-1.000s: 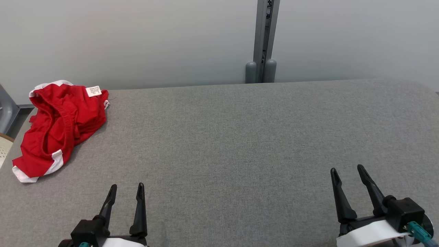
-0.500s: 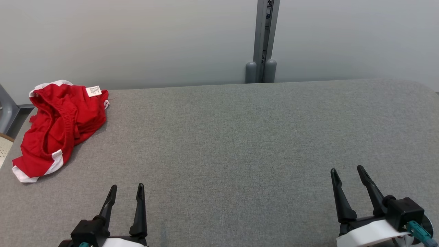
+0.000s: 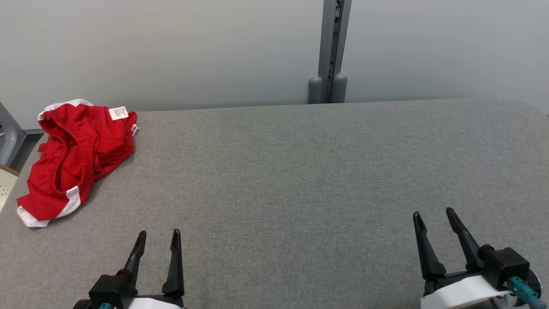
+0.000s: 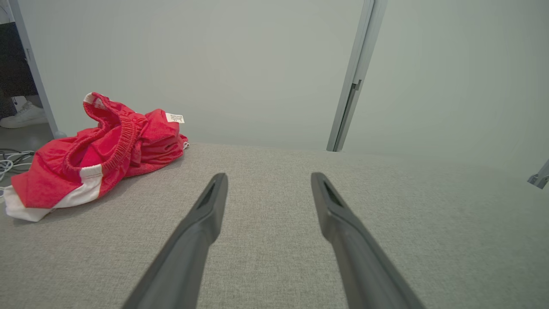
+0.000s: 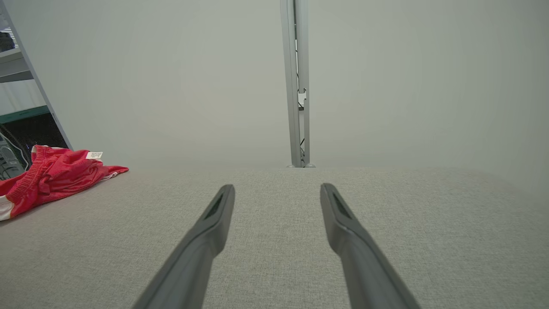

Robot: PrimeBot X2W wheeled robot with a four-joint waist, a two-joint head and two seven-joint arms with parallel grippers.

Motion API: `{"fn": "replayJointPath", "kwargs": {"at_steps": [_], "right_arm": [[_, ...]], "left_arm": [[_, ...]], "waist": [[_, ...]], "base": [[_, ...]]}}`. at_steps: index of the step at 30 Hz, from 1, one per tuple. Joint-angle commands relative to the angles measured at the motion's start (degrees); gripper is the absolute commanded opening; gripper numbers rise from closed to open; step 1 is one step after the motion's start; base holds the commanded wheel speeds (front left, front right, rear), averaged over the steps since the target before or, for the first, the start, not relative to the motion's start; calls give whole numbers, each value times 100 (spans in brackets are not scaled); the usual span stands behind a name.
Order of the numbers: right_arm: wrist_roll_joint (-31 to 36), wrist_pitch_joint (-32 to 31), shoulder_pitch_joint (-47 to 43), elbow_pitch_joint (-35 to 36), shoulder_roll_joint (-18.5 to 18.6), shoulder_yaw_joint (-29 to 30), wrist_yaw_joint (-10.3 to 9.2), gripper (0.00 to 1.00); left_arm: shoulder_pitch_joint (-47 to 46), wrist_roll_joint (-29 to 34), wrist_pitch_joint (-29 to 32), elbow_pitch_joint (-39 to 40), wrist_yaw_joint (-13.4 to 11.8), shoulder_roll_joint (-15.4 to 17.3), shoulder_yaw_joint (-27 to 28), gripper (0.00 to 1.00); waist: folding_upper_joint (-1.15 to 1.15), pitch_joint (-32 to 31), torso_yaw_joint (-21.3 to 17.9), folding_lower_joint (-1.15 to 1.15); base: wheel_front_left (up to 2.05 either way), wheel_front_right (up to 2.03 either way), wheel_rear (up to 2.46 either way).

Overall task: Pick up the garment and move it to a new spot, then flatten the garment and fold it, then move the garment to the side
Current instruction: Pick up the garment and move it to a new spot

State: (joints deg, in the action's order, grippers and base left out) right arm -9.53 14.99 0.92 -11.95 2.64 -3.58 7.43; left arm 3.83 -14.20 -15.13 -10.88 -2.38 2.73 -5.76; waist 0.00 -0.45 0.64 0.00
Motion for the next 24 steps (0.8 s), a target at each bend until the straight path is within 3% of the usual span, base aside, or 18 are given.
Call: {"fn": "replayJointPath", "kwargs": {"at_steps": [1, 9, 24], "right_arm": [[35, 30, 3, -13, 45, 14, 10, 100], [51, 30, -60, -27, 42, 47, 10, 100], [-44, 30, -138, 2, 42, -29, 10, 100]], "left_arm": [[-45, 11, -4, 22, -1, 29, 4, 100], [-109, 40, -4, 51, 3, 31, -65, 100], [-66, 86, -3, 84, 21, 25, 16, 100]], "waist": [[0, 3, 12, 0], [0, 11, 493, 0], [0, -39, 2493, 0]], "base": [[0, 0, 0], [0, 0, 0], [0, 0, 0]]}}
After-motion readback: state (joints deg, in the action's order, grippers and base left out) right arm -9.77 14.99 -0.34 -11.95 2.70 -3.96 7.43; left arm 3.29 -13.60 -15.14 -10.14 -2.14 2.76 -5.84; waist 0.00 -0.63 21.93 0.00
